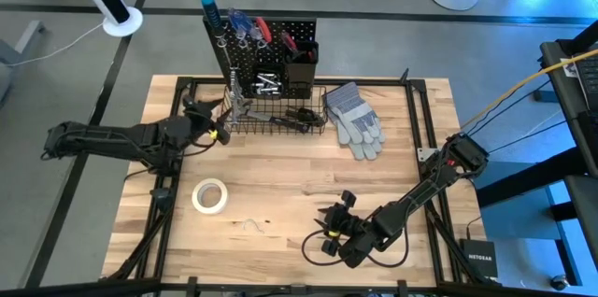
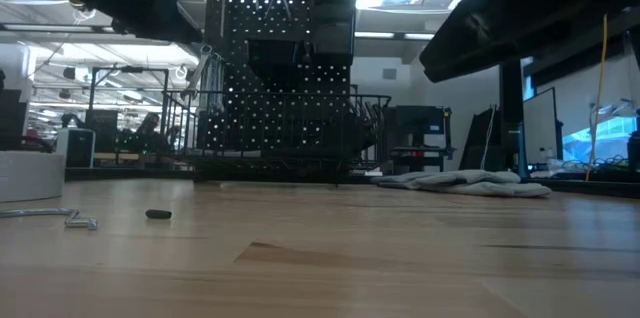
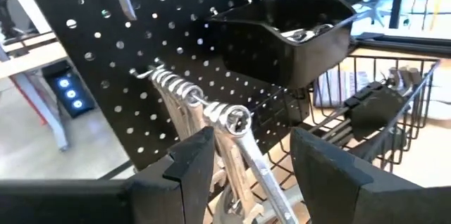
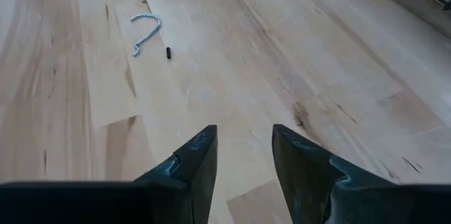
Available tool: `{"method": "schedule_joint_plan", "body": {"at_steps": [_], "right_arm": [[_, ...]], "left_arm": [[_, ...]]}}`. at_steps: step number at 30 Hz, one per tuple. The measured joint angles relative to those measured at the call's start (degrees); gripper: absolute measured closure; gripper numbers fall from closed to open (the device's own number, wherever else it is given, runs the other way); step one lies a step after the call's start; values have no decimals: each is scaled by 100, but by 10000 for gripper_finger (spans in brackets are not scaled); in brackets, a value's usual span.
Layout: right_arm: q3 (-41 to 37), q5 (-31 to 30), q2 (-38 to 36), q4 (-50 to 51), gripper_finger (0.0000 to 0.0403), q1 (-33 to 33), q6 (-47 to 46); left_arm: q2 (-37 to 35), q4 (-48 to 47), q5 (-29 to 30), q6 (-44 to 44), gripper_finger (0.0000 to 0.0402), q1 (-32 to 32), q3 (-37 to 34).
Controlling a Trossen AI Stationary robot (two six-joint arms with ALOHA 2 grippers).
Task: Hang tools onto peg board
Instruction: Hang the wrench on the peg board
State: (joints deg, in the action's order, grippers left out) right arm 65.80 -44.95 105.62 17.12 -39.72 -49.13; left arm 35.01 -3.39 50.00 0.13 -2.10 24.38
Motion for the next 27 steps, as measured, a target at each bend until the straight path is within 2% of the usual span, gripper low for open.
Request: {"method": "schedule_joint_plan", "body": {"at_steps": [8, 14, 27], "right_arm": [[0, -26, 0, 313, 260, 0, 7], [0, -79, 0, 505, 260, 2, 9], [0, -201, 2, 692, 260, 2, 12]], "left_arm": [[-1, 94, -30, 39, 227, -263, 0], [0, 265, -405, 187, 227, -459, -1], [147, 292, -671, 498, 227, -1000, -4]]}}
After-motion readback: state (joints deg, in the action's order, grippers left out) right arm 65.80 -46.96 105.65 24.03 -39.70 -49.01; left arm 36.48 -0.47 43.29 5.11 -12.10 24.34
